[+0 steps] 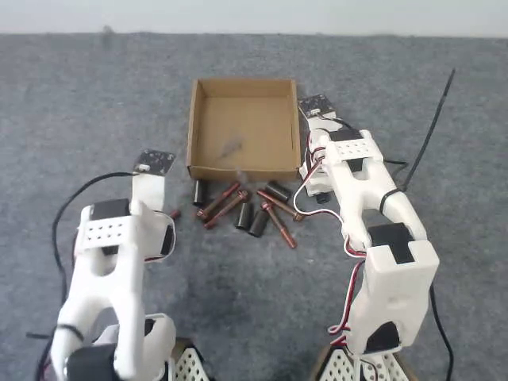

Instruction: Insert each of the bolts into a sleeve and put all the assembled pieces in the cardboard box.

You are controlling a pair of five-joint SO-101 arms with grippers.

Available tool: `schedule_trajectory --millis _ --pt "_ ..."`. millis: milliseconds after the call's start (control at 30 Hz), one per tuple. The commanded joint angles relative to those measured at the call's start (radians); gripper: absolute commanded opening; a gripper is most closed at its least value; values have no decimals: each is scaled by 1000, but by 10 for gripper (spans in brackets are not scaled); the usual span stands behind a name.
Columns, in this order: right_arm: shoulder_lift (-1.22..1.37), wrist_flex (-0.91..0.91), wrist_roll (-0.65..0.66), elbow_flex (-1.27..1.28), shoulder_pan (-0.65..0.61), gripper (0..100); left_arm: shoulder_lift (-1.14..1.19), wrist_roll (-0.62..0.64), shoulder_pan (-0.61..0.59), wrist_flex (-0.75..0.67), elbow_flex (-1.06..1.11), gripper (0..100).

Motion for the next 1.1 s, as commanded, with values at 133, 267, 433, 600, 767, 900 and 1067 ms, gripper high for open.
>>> schedule_trajectory --millis 133,267,433,600,767,900,1067 --pt "-8 -13 -5 -55 19 7 261 117 -29 -170 -61 12" --pt "-8 -12 -5 -55 19 7 316 110 -78 -152 -145 12" --pt "-8 -12 -3 -55 19 7 324 112 -100 -178 -171 12" --pt "-8 -8 21 -55 15 7 322 112 -98 -178 -171 12" --pt "-8 -8 21 -55 15 7 331 137 -98 -204 -193 12" --pt "-8 -8 21 -55 15 7 333 255 -95 -238 -214 12" --pt "-8 -8 21 -55 18 7 333 310 -92 -270 -220 12"
